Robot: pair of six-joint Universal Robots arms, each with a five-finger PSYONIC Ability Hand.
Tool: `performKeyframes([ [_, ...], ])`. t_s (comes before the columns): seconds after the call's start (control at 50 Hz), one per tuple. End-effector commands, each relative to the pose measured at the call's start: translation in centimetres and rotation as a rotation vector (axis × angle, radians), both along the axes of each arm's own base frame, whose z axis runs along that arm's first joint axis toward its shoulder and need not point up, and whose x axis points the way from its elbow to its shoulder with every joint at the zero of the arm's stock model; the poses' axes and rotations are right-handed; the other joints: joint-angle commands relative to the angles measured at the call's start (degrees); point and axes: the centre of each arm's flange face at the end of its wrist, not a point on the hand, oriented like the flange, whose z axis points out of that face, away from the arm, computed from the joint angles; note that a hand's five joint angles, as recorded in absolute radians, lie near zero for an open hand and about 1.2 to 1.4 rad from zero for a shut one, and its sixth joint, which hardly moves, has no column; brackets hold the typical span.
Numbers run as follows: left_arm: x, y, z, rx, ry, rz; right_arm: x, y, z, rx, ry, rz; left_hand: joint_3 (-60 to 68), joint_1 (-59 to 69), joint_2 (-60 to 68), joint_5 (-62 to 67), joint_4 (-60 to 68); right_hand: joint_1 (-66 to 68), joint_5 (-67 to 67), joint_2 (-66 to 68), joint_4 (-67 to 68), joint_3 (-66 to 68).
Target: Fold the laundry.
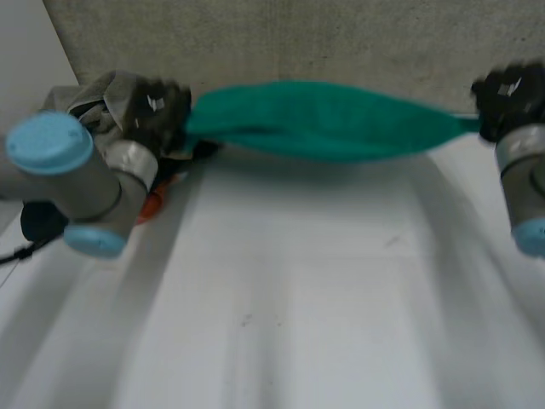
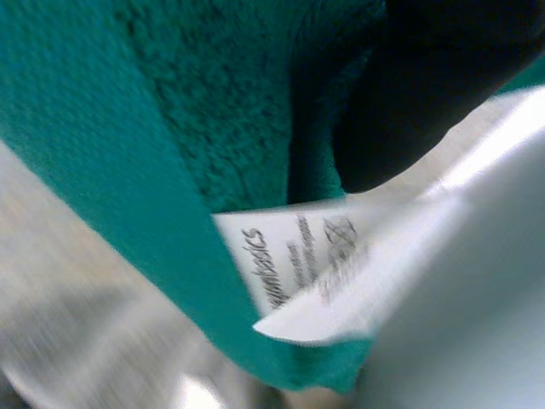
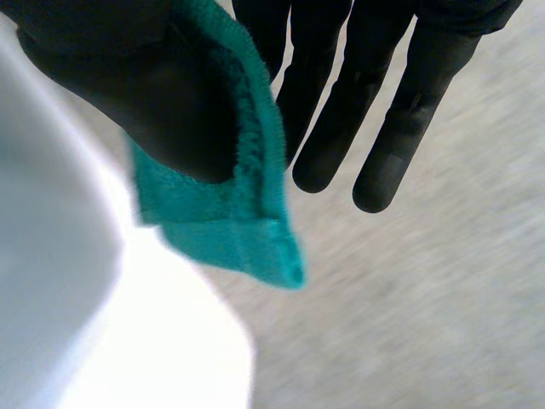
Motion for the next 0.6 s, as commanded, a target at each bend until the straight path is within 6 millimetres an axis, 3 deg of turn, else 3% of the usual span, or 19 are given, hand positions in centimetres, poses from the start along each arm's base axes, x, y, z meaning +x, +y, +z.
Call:
performKeyframes([
  [0.02, 1.4, 3.8, -7.1, 0.240, -0.093, 0.001, -0.5, 3.1, -7.1, 0.244, 0.049, 0.033, 9.6, 11.8, 9.4, 11.4, 9.1, 14.9, 11.6, 12.2, 11.2, 11.6],
  [0.12, 2.1, 6.0, -8.9, 0.311, -0.135, -0.003, -0.8, 4.6, -9.2, 0.324, 0.061, 0.065, -11.5, -9.3, -11.8, -9.8, -12.0, 14.9, 11.6, 12.2, 11.2, 11.6],
  [0.2, 2.4, 6.4, -8.5, 0.301, -0.163, 0.002, -0.9, 5.2, -9.9, 0.355, 0.059, 0.081, -24.0, -21.8, -24.2, -22.3, -24.5, 14.9, 11.6, 12.2, 11.2, 11.6],
  [0.34, 3.2, 6.4, -9.0, 0.309, -0.218, 0.019, -1.4, 5.4, -10.2, 0.370, 0.058, 0.064, -24.5, -22.3, -24.8, -22.8, -25.0, 14.9, 11.6, 12.2, 11.2, 11.6],
  [0.44, 4.0, 6.0, -9.0, 0.323, -0.222, 0.041, -1.6, 5.3, -10.2, 0.371, 0.059, 0.058, -19.3, -17.1, -19.6, -17.6, -19.8, 14.9, 11.6, 12.2, 11.2, 11.6],
  [0.48, 4.2, 6.0, -9.1, 0.328, -0.223, 0.043, -1.8, 5.3, -10.3, 0.374, 0.059, 0.054, -4.9, -2.7, -5.2, -3.2, -5.4, 14.9, 11.6, 12.2, 11.2, 11.6],
  [0.5, 4.3, 6.1, -9.0, 0.327, -0.220, 0.043, -1.8, 5.4, -10.3, 0.377, 0.059, 0.052, 11.3, 13.5, 11.0, 13.0, 10.8, 14.9, 11.6, 12.2, 11.2, 11.6],
  [0.6, 4.8, 6.5, -7.7, 0.308, -0.222, 0.042, -2.4, 5.6, -10.3, 0.390, 0.068, 0.036, 11.4, 13.6, 11.2, 13.2, 10.9, 14.9, 11.6, 12.2, 11.2, 11.6],
])
